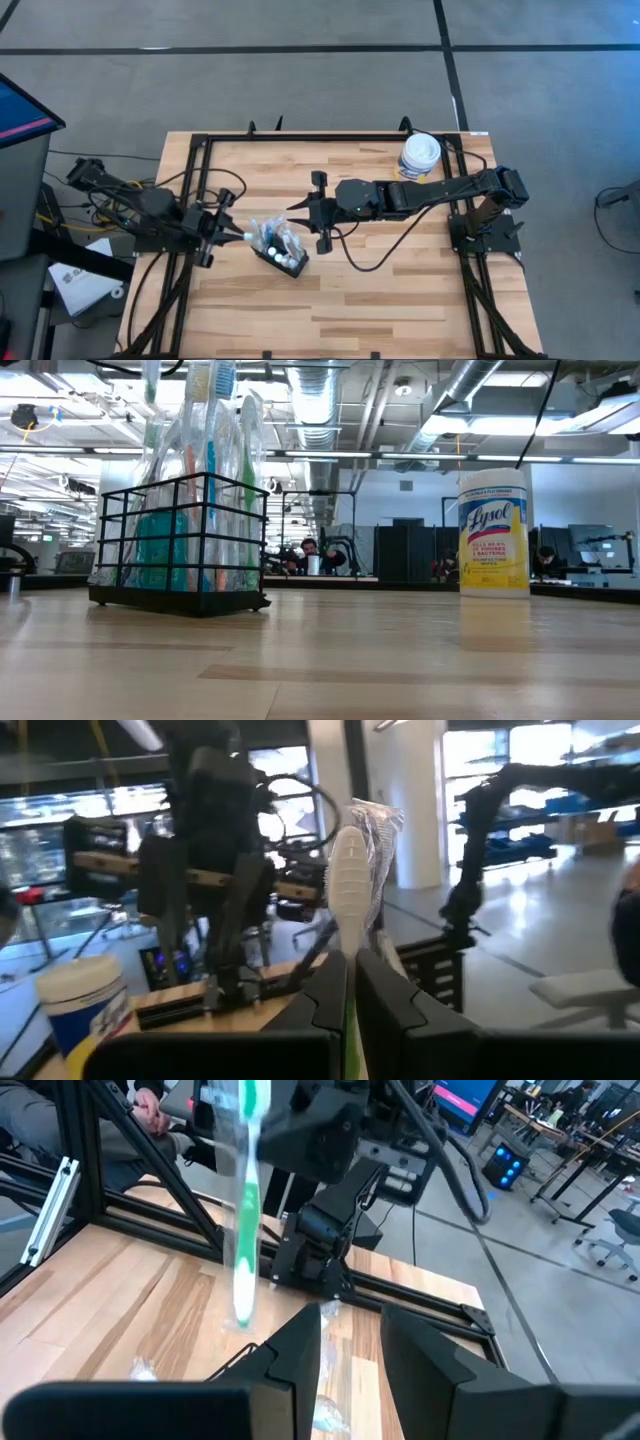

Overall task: Pick & Place toothbrushing station
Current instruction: Put the green toothbrush into the left compartment of the wire organizer

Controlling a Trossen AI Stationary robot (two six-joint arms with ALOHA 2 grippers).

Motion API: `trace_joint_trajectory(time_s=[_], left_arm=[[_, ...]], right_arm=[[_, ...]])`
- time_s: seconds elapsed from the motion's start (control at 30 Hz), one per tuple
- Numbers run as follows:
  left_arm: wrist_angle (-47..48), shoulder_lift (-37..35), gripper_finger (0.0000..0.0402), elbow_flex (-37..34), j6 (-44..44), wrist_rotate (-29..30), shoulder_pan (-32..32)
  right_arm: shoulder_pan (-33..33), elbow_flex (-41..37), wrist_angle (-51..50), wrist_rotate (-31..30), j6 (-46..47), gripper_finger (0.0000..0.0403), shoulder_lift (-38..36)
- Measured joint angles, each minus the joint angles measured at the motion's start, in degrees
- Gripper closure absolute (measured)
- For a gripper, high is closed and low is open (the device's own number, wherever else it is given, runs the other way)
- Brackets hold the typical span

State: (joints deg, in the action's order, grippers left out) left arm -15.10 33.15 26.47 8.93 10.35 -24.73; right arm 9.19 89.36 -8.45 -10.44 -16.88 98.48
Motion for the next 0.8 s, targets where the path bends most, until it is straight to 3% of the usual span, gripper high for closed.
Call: trace_joint_trajectory(time_s=[0.3,0.47,0.8], left_arm=[[3.5,-3.5,0.0401,-0.3,-0.1,-3.3,0.0],[1.2,-5.6,0.0401,-4.9,-0.3,-3.8,0.0],[-0.1,-15.3,0.0401,-9.3,-0.2,-6.0,0.0]], right_arm=[[0.0,0.0,-1.2,0.0,0.4,0.0305,0.0],[0.0,0.0,-1.1,0.0,0.5,0.0305,0.0],[0.0,0.0,-1.0,0.0,1.1,0.0305,0.0]])
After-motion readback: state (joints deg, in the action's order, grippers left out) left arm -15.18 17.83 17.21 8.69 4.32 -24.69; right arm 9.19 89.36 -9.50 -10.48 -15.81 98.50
